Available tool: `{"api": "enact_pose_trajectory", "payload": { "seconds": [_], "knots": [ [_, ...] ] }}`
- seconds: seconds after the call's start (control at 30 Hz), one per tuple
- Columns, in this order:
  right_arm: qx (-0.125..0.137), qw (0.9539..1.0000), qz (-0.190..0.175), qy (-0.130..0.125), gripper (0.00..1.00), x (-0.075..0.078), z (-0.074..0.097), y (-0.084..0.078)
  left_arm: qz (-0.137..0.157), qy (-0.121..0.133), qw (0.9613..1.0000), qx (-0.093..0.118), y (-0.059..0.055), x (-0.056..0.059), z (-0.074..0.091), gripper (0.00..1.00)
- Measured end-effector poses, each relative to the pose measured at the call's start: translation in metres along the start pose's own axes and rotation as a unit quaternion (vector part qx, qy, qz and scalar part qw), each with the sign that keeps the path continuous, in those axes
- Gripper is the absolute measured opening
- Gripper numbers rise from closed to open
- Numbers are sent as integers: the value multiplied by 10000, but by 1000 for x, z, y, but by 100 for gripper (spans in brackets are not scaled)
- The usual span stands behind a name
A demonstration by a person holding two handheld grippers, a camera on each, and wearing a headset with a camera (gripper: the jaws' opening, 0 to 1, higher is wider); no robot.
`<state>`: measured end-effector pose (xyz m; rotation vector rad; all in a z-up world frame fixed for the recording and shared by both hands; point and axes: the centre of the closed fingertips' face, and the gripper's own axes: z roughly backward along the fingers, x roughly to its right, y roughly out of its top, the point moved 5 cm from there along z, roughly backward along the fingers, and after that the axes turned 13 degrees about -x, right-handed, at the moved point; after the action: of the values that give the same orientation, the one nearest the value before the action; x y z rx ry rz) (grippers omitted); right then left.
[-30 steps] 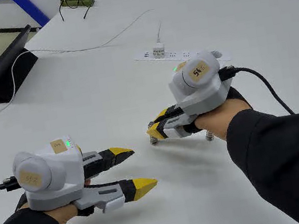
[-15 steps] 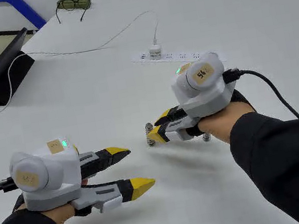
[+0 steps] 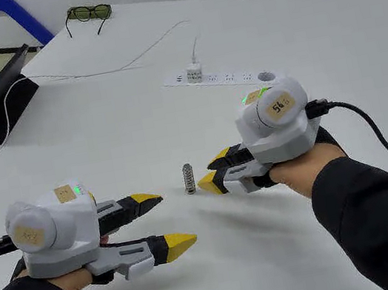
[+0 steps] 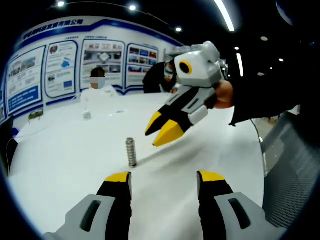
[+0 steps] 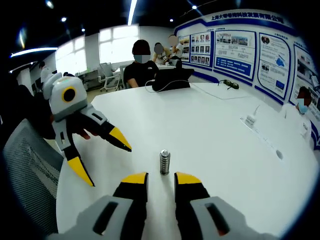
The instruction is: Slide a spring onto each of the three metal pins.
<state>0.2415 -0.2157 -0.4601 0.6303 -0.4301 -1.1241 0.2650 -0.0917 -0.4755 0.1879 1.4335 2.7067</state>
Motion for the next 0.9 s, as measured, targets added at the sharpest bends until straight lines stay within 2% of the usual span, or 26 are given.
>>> {"api": "enact_pose_trajectory", "payload": {
  "seconds": [0.67,0.9],
  "knots": [
    [105,9999,2,-126,24,-10,25,-21,25,7,10000,10,2,1,1,57],
    [139,9997,-83,-198,25,-8,35,-31,27,5,10000,12,3,2,1,58]
  ]
}}
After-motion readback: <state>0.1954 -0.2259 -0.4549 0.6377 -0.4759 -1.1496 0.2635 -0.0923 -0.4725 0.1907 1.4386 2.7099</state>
